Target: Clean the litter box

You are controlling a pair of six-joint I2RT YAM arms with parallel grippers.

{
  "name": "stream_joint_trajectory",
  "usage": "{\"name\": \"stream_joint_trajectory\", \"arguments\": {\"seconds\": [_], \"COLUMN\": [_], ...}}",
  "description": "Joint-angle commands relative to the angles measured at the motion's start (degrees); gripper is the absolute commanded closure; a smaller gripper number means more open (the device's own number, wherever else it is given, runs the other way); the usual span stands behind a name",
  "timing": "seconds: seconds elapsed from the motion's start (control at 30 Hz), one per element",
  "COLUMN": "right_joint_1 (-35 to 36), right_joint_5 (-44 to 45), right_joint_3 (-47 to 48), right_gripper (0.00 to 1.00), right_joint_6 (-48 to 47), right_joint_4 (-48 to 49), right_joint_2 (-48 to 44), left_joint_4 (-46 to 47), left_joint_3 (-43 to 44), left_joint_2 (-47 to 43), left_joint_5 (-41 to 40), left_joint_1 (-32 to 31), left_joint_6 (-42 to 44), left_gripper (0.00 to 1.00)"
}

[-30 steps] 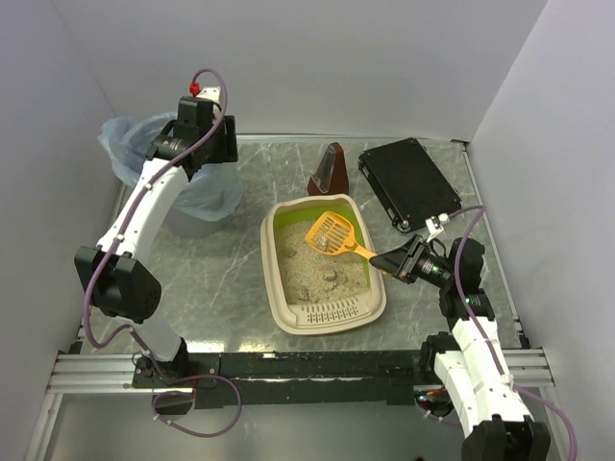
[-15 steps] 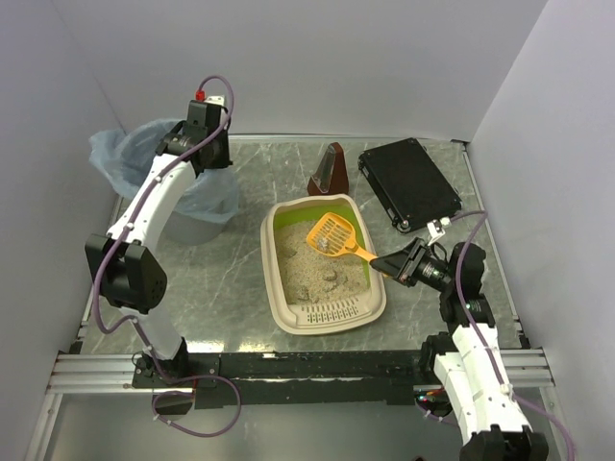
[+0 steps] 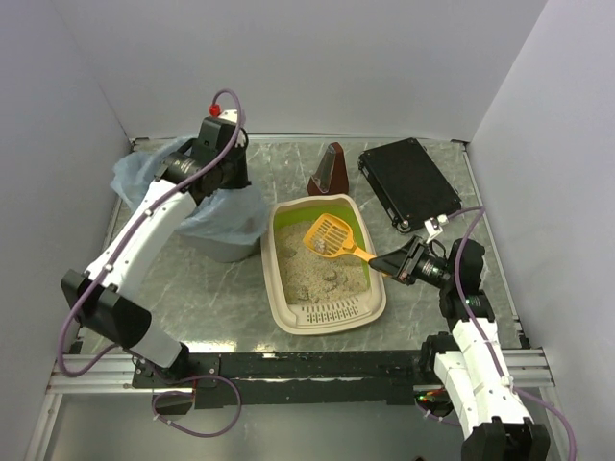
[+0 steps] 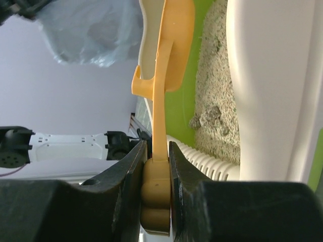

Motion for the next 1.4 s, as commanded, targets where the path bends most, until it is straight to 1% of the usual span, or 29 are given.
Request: {"name": "stream_joint_trajectory", "arguments": {"seconds": [0.0,0.03,0.07,0.2,0.23,0.33,0.37,0.4,0.43,0.47,0.5,0.53,0.63,0.73,0.77,0.87,0.93,0.97,1.03,1.07,1.1,1.13,1.17,1.2,1.23,1.3,1.37], "right_joint_1": [0.2,0.2,0.1,0.1,0.2,0.1,0.2,0.2,0.1,0.2,0.1,0.1,0.2,0.2,0.1,0.1,0.1,0.1,0.1,0.2,0.2,0.2,0.2,0.1,0.2,0.2,0.3], "right_joint_5": [-0.1,0.3,0.4,0.8,1.0,2.2,2.3,2.7,2.6,2.6,2.5,1.9,0.0,1.1,1.3,0.2,-2.2,-2.5,-1.9,-2.3,-2.3,-2.2,-2.5,-2.8,-2.7,-3.9,-4.7], "right_joint_3": [5.6,5.4,5.1,3.4,3.4,4.5,4.7,5.0,4.9,4.8,4.8,4.9,4.4,2.1,2.1,3.6,3.8,3.9,3.7,1.9,0.7,-1.0,-1.0,-0.5,1.6,4.1,8.6], "right_gripper": [1.00,1.00,1.00,1.00,1.00,1.00,1.00,1.00,1.00,1.00,1.00,1.00,1.00,1.00,1.00,1.00,1.00,1.00,1.00,1.00,1.00,1.00,1.00,1.00,1.00,1.00,1.00], "right_joint_6": [-4.9,-5.1,-4.9,-3.4,-3.6,-5.3,-5.7,-5.5,-5.4,-5.0,-4.7,-4.7,-3.9,-1.6,-1.0,-0.6,0.1,-0.1,-0.2,0.9,2.4,4.9,5.3,5.3,4.2,4.1,4.9], "right_joint_4": [-6.6,-7.2,-7.3,-5.4,-5.5,-7.7,-7.9,-7.8,-6.9,-6.6,-6.4,-6.4,-7.7,-7.1,-6.2,-5.8,-5.4,-6.7,-7.7,-6.5,-2.1,-0.1,1.2,1.8,1.1,0.7,0.4], "right_joint_2": [-1.8,-2.1,-2.6,-3.0,-2.9,-2.4,-2.2,-2.0,-1.9,-1.7,-1.6,-1.4,-3.5,-6.9,-6.9,-4.0,-3.1,-3.4,-4.5,-4.8,-5.2,-5.2,-5.2,-4.5,-3.9,-1.4,0.6], "left_joint_4": [-4.9,-5.8,-6.4,-10.4,-11.2,-10.9,-10.4,-10.2,-10.0,-9.4,-9.5,-9.5,-9.4,-6.9,-6.3,-3.3,-2.2,-1.6,1.4,3.1,4.8,7.7,8.4,8.6,7.4,5.6,4.1], "left_joint_3": [1.9,1.7,1.5,2.5,2.2,1.2,1.1,1.4,2.5,3.3,4.3,6.4,8.5,8.6,8.7,8.6,8.3,7.9,4.6,2.7,-2.1,-4.7,-6.9,-10.2,-11.4,-13.8,-15.2], "left_joint_2": [-3.4,-3.5,-3.3,-0.6,-0.3,0.1,0.0,0.1,0.4,1.0,1.5,2.0,3.0,1.4,0.0,-3.2,-5.6,-6.8,-9.3,-12.8,-14.9,-19.2,-21.4,-23.1,-26.3,-28.8,-32.0], "left_joint_5": [-2.4,-2.2,-3.1,-8.8,-8.9,-8.3,-8.6,-9.2,-9.3,-9.0,-8.7,-8.3,-7.5,-5.1,-4.2,-2.4,-3.3,-4.4,-5.0,-4.3,-4.6,-5.5,-7.7,-8.8,-10.6,-14.4,-14.6], "left_joint_1": [-4.8,-5.5,-6.1,-7.6,-7.6,-7.8,-7.9,-7.9,-7.9,-7.9,-7.9,-7.9,-8.0,-8.0,-8.0,-8.0,-7.9,-8.0,-8.0,-8.0,-8.0,-8.0,-8.0,-8.0,-8.0,-8.0,-8.0], "left_joint_6": [-8.5,-8.5,-8.8,-9.1,-9.0,-8.7,-8.6,-8.5,-8.1,-7.0,-7.1,-7.0,-7.3,-6.8,-6.6,-6.7,-8.4,-9.0,-10.2,-10.3,-10.3,-12.4,-13.7,-14.6,-17.1,-19.2,-20.7], "left_gripper": [0.96,0.94,0.90,0.87,0.85,0.66,0.52,0.42,0.34,0.23,0.17,0.13,0.01,0.01,0.03,0.03,0.03,0.03,0.03,0.03,0.03,0.03,0.03,0.03,0.03,0.03,0.03]}}
